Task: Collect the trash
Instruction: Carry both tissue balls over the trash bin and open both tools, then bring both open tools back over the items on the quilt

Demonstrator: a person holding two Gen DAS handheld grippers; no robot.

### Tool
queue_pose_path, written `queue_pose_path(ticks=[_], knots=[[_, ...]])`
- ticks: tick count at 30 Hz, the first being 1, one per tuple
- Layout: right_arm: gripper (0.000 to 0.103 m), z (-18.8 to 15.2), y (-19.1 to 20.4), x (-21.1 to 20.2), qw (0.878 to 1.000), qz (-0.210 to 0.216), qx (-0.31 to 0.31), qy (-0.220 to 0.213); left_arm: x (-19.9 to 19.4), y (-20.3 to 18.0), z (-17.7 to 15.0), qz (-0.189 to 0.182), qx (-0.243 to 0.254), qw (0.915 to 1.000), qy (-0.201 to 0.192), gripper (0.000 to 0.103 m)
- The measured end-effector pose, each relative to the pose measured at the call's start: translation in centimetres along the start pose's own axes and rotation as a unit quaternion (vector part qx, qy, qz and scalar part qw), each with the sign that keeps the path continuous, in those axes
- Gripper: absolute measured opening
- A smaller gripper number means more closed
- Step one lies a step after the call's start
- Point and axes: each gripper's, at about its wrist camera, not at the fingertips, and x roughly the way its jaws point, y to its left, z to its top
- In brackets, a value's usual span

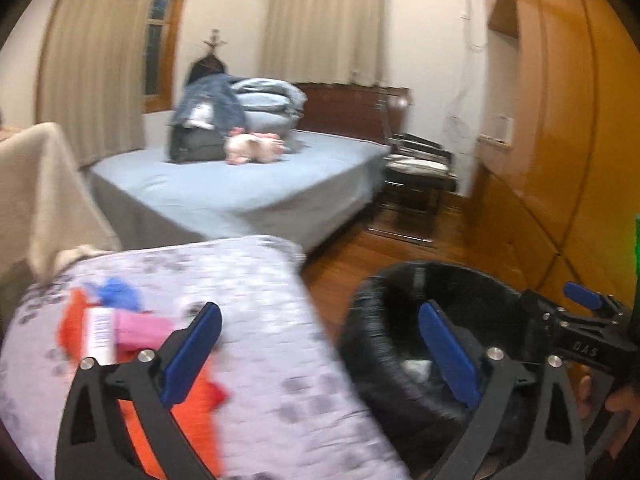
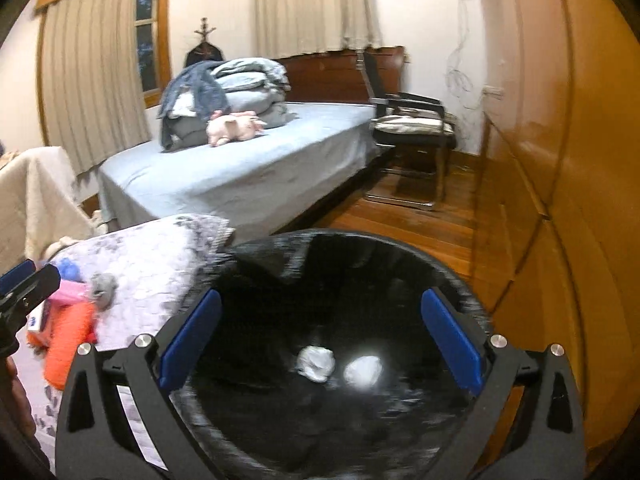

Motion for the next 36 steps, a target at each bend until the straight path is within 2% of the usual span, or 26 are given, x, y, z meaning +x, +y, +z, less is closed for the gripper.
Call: queue_pose_path(ticks=[7,11,18,27,36], knots=[[0.098,0.2,7.3,0.2,0.997,0.064,-0.048,-0.003,-3.5,6.8,-1.2,0.103,-0.017,0.9944,-0.016,0.097],[0.098,0.0,11.1,0.6,0.993,0.099,-0.068,0.000,-4.9,11.0,-2.1,0.153,-0.038,0.9874,-0.013,0.097],[0.098,-0.5,16.1,2.3,0.987,0.127,-0.095,0.010,-4.7,17.0,-4.3,0.223,-0.073,0.9721,0.009,0.096],[0.098,-1.4,20.0,5.0,0.982,0.144,-0.117,0.025,-2.6,21.4,-7.4,0.246,-0.101,0.9621,0.061,0.088],[0.098,-1.5,22.0,6.8,0.979,0.152,-0.134,0.035,0.5,22.9,-9.5,0.214,-0.122,0.9627,0.111,0.076]])
